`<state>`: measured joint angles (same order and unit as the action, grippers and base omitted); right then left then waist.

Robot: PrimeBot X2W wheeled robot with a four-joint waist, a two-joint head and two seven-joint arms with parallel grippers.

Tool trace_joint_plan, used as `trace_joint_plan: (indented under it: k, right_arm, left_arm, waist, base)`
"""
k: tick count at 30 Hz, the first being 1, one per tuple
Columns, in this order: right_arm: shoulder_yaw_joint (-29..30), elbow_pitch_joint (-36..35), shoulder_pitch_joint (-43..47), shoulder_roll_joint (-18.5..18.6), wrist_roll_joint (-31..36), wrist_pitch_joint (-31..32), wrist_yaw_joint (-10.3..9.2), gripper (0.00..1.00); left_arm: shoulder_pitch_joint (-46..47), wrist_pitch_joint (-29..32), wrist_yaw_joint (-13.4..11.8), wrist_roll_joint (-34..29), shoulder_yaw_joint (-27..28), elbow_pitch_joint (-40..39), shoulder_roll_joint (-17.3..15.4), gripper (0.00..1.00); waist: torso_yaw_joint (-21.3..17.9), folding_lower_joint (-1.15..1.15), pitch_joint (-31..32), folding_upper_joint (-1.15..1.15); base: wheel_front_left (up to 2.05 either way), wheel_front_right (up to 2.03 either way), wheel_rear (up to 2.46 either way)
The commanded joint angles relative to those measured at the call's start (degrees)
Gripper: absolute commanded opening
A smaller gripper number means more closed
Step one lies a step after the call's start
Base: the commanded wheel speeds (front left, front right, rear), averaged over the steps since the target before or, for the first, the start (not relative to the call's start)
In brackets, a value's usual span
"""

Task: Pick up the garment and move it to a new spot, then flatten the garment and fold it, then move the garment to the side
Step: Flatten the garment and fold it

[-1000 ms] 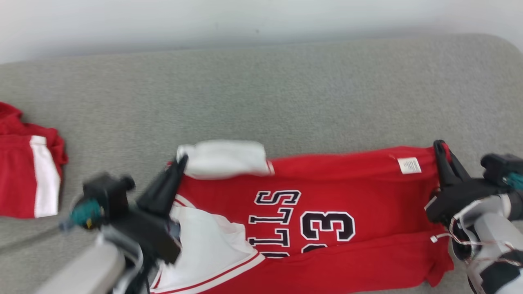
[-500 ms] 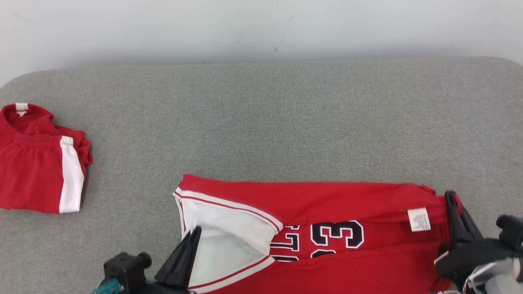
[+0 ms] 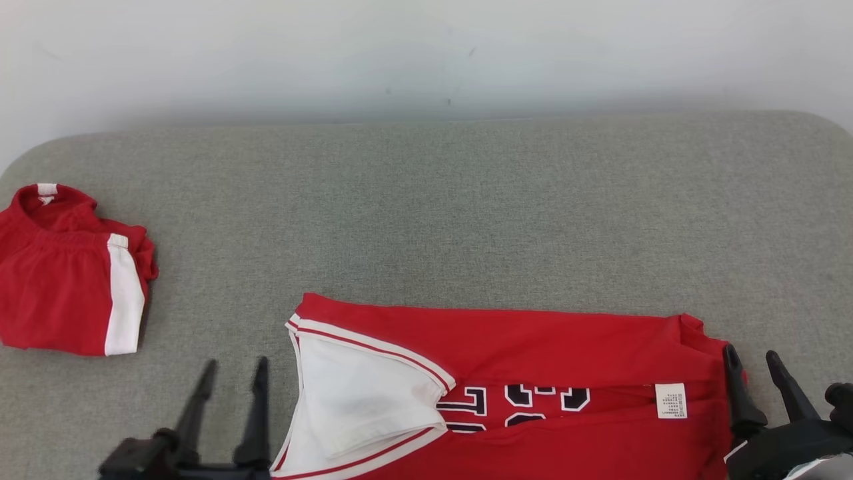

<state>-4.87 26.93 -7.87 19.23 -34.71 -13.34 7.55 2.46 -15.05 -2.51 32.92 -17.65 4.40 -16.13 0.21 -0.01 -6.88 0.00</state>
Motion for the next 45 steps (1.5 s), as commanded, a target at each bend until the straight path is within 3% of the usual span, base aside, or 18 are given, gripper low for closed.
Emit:
trace_joint_plan:
  k: [1,4,12,20,21,22,23,24,28,37,40,45]
  right_arm:
    - [0.05,0.63,-0.17,0.37,0.7,0.88,-0.14,1.0]
    - [0.49,2.85,-1.06,0.39,1.24,2.75,-0.14,1.0]
    - [-0.34,9.17,-3.07,-0.44,1.01,6.13,-0.14,1.0]
    - [-3.25,14.99,-3.34,-1.99,-0.64,8.2,-0.14,1.0]
    - [-3.75,15.57,-3.12,-2.32,-1.13,8.53,-0.14,0.96]
    - [-4.21,16.06,-2.99,-2.54,-1.56,8.85,-0.14,0.37]
    - [-4.52,16.41,-2.95,-2.78,-2.07,8.9,-0.14,0.08]
    - [-4.81,16.77,-2.98,-2.87,-2.51,8.88,-0.14,0.0]
    - [-5.55,18.37,-5.08,-1.43,-3.4,7.41,-0.15,0.0]
    - [-1.86,24.87,-10.31,7.57,-2.26,5.05,-0.16,0.0]
    - [-2.06,25.03,-10.96,8.5,-1.8,4.94,-0.16,0.0]
    - [-3.77,21.52,-10.36,6.84,-2.35,4.19,-0.15,0.0]
  left_arm:
    - [-1.22,-0.17,0.37,-2.74,2.51,-0.94,1.09,1.0]
    - [-2.76,-0.18,1.45,-7.83,8.35,-2.81,4.38,1.0]
    - [-5.49,-0.18,5.06,-17.22,17.51,-4.15,9.58,1.0]
    - [-7.44,-0.18,7.74,-22.49,21.38,-2.4,12.19,1.0]
    - [-7.49,-0.18,7.97,-22.8,21.77,-2.32,12.38,1.0]
    - [-7.44,-0.18,8.05,-23.13,22.19,-2.18,12.55,1.0]
    - [-7.48,-0.18,8.28,-23.34,22.5,-2.06,12.71,1.0]
    - [-7.67,-0.18,8.48,-23.46,22.91,-2.04,12.8,1.0]
    - [-8.56,-0.18,8.9,-23.9,24.3,-1.85,13.14,1.0]
    - [-8.66,-0.18,9.1,-23.47,24.3,-2.52,13.25,1.0]
    - [-9.13,-0.18,8.57,-23.1,23.99,-2.79,13.25,1.0]
    - [-9.78,-0.18,8.01,-22.4,23.77,-3.06,13.26,1.0]
  waist:
    - [0.13,0.01,0.2,0.0]
    - [0.66,0.01,0.45,0.0]
    - [1.87,0.01,0.89,0.0]
    - [3.05,0.01,1.7,0.0]
    - [3.07,0.01,1.88,0.0]
    - [3.05,0.01,2.09,0.0]
    - [3.02,0.01,2.3,0.0]
    - [2.98,0.01,2.48,0.0]
    - [2.26,0.01,3.36,0.0]
    - [1.78,0.01,4.22,0.0]
    - [1.5,0.01,4.54,0.0]
    - [0.67,0.01,5.03,0.0]
  base:
    - [0.0,0.0,0.0]
    - [0.0,0.0,0.0]
    - [0.0,0.0,0.0]
    - [0.0,0.0,0.0]
    - [0.0,0.0,0.0]
    - [0.0,0.0,0.0]
    - [0.0,0.0,0.0]
    - [0.0,0.0,0.0]
    - [0.0,0.0,0.0]
    - [0.0,0.0,0.0]
    - [0.0,0.0,0.0]
    - [0.0,0.0,0.0]
